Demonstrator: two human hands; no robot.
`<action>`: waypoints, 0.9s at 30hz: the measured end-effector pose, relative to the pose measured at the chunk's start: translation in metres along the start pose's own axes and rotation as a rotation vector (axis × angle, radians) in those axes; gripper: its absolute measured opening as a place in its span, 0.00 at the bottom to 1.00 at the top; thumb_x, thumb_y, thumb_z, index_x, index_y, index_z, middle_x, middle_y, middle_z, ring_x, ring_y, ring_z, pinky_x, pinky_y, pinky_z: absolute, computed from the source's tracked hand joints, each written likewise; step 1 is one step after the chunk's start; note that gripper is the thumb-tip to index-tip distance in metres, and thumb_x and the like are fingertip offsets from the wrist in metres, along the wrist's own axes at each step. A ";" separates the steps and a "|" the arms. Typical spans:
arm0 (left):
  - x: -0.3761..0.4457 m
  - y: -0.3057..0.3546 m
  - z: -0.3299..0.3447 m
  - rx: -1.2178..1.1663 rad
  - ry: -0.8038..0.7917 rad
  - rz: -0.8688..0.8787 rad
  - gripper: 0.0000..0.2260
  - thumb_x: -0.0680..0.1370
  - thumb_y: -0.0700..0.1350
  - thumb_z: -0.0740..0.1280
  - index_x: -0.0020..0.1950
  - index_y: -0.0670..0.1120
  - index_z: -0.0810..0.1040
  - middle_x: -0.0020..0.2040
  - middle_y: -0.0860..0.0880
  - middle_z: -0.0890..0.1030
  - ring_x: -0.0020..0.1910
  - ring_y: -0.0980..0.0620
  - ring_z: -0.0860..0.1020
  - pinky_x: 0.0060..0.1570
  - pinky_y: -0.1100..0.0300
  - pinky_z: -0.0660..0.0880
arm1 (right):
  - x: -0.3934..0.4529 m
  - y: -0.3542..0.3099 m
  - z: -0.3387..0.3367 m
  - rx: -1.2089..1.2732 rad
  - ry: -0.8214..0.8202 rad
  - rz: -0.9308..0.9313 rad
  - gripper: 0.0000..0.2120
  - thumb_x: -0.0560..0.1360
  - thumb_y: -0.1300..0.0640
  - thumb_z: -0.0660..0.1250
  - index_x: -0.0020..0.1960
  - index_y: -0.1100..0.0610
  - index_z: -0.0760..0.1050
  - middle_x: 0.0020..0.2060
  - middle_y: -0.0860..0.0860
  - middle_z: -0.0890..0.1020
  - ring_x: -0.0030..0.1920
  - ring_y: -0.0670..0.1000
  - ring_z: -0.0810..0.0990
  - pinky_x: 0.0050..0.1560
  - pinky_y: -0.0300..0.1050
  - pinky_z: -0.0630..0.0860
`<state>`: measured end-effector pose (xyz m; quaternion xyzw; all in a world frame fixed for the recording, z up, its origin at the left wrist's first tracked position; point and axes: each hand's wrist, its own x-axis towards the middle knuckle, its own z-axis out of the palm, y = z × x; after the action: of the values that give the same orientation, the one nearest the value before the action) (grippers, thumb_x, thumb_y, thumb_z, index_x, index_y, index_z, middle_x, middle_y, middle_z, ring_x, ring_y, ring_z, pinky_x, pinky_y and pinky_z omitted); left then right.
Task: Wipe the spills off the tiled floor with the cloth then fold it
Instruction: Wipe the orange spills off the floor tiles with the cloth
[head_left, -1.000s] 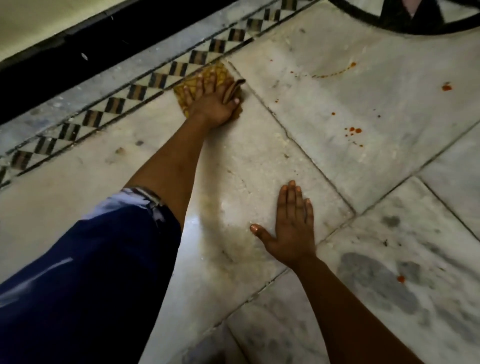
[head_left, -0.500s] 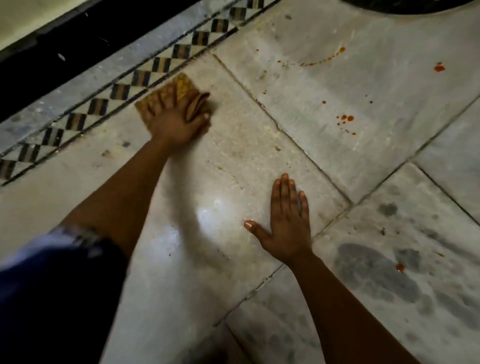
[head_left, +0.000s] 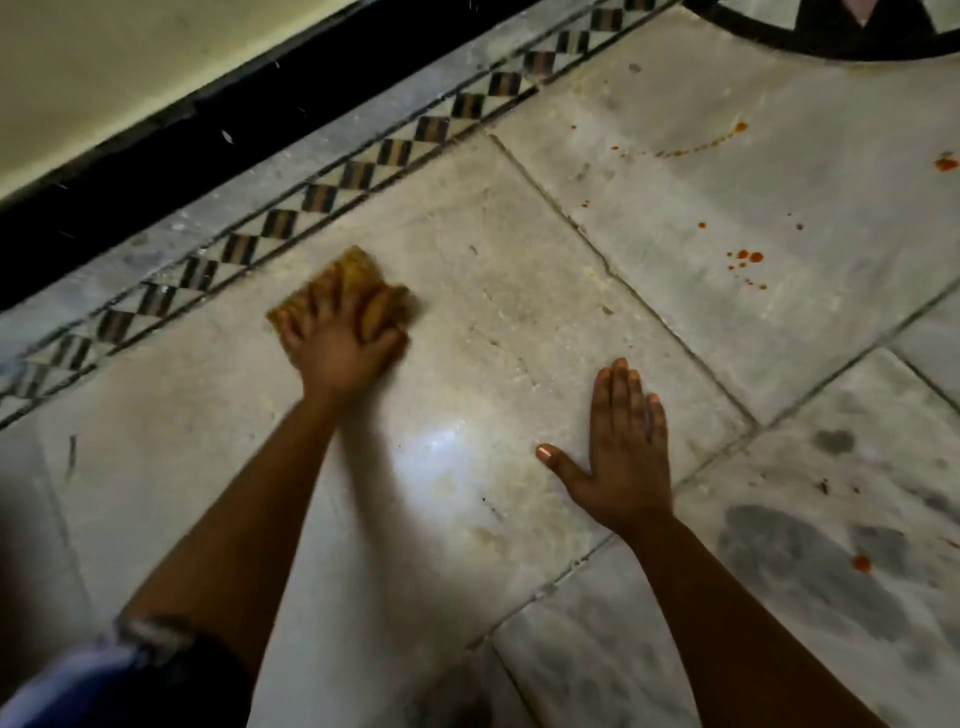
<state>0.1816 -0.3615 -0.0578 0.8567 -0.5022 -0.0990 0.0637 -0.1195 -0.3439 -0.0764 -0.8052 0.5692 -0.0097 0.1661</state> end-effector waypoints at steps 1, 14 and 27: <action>0.018 -0.003 -0.005 -0.015 0.009 -0.096 0.35 0.69 0.65 0.60 0.74 0.55 0.60 0.78 0.46 0.53 0.75 0.40 0.51 0.70 0.41 0.42 | 0.001 0.000 0.000 0.003 0.006 -0.002 0.48 0.72 0.27 0.42 0.74 0.66 0.54 0.74 0.62 0.57 0.74 0.58 0.54 0.71 0.48 0.40; -0.063 0.018 -0.036 0.055 0.045 0.229 0.20 0.74 0.49 0.68 0.64 0.45 0.71 0.63 0.41 0.74 0.58 0.39 0.74 0.44 0.55 0.65 | 0.002 -0.002 -0.017 0.016 -0.189 -0.007 0.54 0.64 0.23 0.41 0.75 0.60 0.32 0.74 0.56 0.34 0.75 0.53 0.34 0.71 0.49 0.32; -0.162 0.097 -0.098 -0.881 -0.139 0.120 0.24 0.71 0.38 0.72 0.62 0.51 0.68 0.54 0.49 0.75 0.52 0.47 0.75 0.52 0.53 0.75 | -0.065 0.016 -0.106 0.153 0.057 0.001 0.31 0.80 0.45 0.54 0.76 0.58 0.48 0.76 0.55 0.51 0.76 0.51 0.52 0.73 0.46 0.52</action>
<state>0.0454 -0.2657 0.0753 0.7086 -0.4640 -0.3569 0.3940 -0.1782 -0.3162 0.0304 -0.7893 0.5716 -0.0759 0.2111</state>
